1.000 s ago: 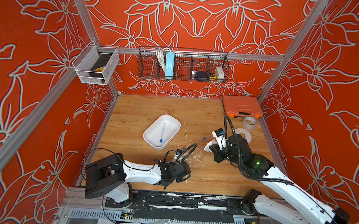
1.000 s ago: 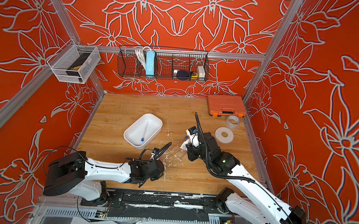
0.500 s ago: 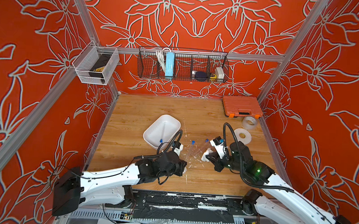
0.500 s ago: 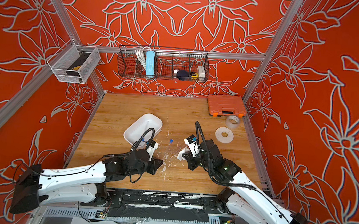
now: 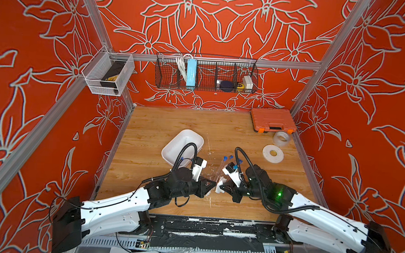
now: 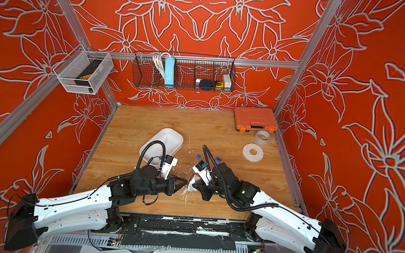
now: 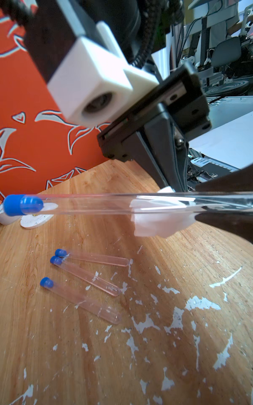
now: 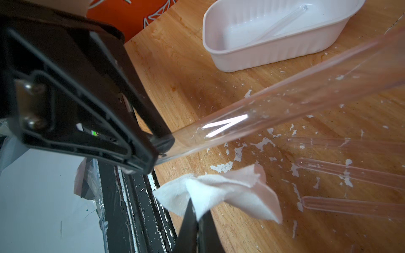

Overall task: Wipe the exteriors of test tubes
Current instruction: Pick up the test tube at the center of the board, then wipe the dirt from the test tube.

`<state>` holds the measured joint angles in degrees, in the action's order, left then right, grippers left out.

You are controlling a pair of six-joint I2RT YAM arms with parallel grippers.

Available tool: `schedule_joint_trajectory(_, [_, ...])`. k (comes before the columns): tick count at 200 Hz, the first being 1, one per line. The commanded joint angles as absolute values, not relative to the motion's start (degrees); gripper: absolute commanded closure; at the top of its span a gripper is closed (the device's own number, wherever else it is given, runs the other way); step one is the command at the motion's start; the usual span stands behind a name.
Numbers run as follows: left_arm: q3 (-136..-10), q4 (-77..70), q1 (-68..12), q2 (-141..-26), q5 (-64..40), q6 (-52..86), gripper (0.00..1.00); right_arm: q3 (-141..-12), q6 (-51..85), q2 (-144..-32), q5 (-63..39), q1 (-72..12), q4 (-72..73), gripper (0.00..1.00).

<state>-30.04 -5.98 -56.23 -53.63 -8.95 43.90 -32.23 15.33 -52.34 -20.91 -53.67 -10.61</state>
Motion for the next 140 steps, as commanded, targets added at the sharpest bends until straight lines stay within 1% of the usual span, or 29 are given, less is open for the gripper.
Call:
schedule_joint_trajectory(1, [-29.8, -8.5, -55.9, -53.2, -11.1, 44.5, 0.89, -35.3, 14.2, -52.7, -18.5, -54.1, -8.3, 1.00])
schedule_joint_trajectory(70, [-28.3, -7.0, -55.9, -52.9, -11.9, 45.0, 0.89, -38.7, 11.8, -54.5, -12.7, -54.0, -11.0, 1.00])
schedule_joint_trajectory(105, [-27.8, -6.9, -55.9, -51.7, -12.3, 45.3, 0.89, -40.7, 10.4, -57.0, -11.6, -53.6, -12.1, 1.00])
schedule_joint_trajectory(140, [-27.3, -5.9, -55.9, -51.0, -11.5, 45.3, 0.89, -42.2, 9.4, -57.1, -11.3, -51.9, -13.3, 1.00])
